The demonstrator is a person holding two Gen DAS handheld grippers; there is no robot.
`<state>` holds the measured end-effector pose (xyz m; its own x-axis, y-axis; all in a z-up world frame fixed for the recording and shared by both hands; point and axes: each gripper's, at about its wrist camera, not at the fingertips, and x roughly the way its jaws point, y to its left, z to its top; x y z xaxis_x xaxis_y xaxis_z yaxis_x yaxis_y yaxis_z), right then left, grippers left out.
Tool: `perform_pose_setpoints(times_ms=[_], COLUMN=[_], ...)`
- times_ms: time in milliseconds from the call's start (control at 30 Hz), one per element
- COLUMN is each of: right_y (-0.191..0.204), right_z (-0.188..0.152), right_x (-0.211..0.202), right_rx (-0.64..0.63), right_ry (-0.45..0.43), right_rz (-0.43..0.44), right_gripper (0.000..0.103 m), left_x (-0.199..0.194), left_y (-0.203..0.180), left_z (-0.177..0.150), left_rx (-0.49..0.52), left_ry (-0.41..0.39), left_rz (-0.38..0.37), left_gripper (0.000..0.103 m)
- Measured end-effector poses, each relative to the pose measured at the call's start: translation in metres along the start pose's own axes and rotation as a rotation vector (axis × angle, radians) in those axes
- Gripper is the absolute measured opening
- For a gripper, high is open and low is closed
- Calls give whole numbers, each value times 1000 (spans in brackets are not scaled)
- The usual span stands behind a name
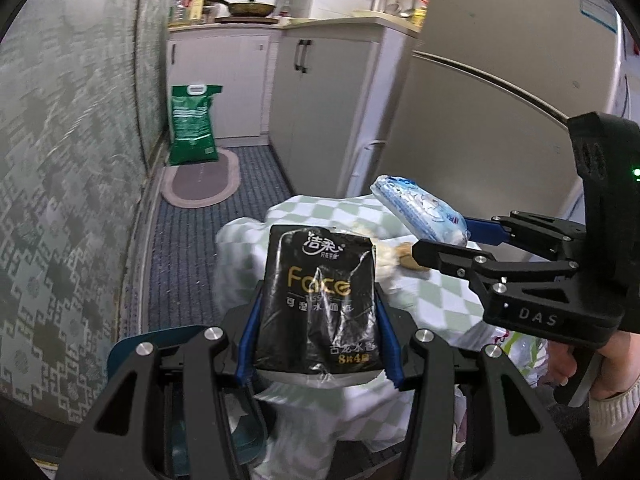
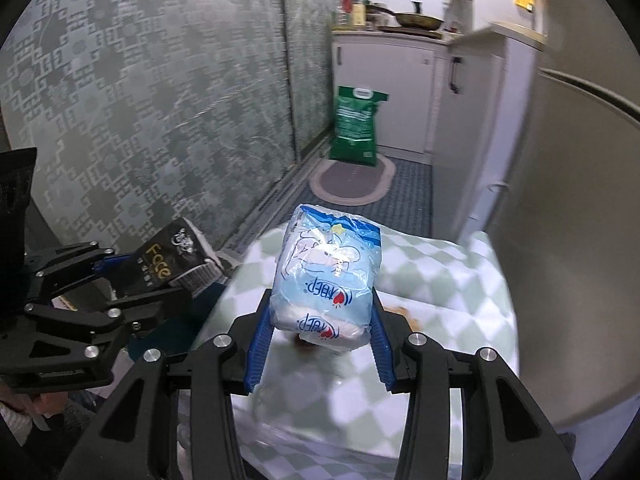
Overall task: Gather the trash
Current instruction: 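Carry both tissue packs over the teal bin with both tools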
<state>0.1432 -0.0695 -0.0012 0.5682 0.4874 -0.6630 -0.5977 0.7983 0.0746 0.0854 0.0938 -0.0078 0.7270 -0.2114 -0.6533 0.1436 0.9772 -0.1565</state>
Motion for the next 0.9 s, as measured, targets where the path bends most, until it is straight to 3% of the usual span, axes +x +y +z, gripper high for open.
perform_pose_setpoints(times_ms=[500, 900], right_y=[92, 141], right_z=[25, 26], right_x=[43, 84], right_rx=[-126, -206], right_ry=[52, 153], right_rz=[114, 154], right_gripper=[45, 45], left_x=[-21, -12], left_y=[88, 145], left_z=[-27, -60], left_rx=[-105, -162], left_ry=[33, 141], left_rz=[111, 180], left_gripper=[52, 52])
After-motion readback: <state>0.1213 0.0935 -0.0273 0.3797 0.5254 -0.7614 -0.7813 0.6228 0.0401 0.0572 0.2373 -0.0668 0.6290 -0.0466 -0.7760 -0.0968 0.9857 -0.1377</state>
